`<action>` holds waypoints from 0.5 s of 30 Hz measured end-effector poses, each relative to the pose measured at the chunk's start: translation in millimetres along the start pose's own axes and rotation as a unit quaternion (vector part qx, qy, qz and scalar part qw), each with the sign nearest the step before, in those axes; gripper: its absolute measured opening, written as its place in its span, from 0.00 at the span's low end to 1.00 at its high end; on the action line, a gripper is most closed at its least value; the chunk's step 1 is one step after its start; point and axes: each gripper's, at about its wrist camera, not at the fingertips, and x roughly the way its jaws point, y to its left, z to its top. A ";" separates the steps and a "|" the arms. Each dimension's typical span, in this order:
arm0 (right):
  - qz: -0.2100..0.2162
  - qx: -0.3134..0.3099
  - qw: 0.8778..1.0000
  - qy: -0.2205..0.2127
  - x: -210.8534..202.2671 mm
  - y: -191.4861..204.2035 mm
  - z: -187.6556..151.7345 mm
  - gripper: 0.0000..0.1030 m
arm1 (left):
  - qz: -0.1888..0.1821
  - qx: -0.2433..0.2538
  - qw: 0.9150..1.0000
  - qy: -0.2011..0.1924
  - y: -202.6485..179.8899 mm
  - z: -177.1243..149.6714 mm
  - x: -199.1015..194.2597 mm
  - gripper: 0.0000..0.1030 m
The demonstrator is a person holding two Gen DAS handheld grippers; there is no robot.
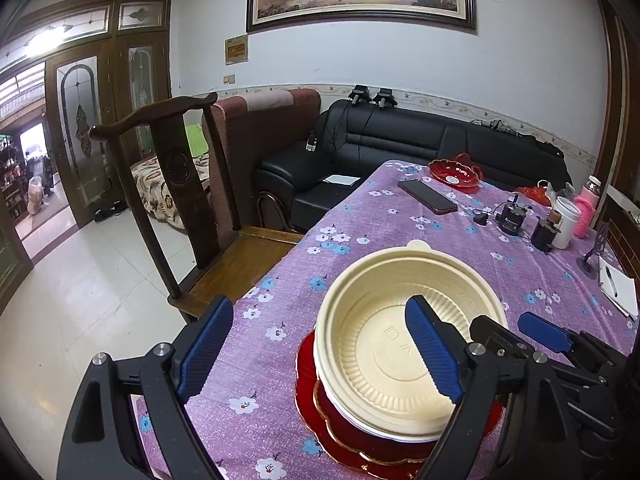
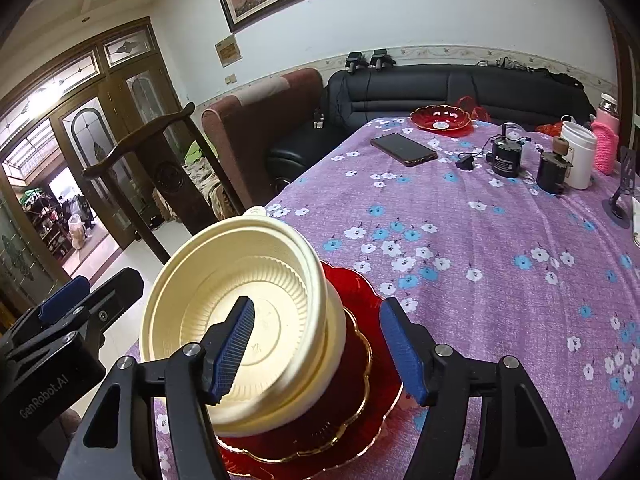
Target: Organize plates and bowls
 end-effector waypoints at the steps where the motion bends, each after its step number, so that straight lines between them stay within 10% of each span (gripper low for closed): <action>1: -0.001 -0.001 1.000 -0.001 -1.4 0.3 -0.7 0.70 | 0.002 0.001 1.000 -0.002 -1.2 -0.1 -1.3 0.86; 11: -0.026 -0.038 0.998 -0.048 -32.6 6.8 -9.7 0.76 | 0.040 -0.037 0.993 -0.103 -1.5 2.5 -45.6 1.00; 15: -0.033 -0.053 0.996 -0.067 -46.3 9.8 -14.1 0.79 | -0.015 -0.097 0.990 -0.104 13.3 1.0 -53.4 1.00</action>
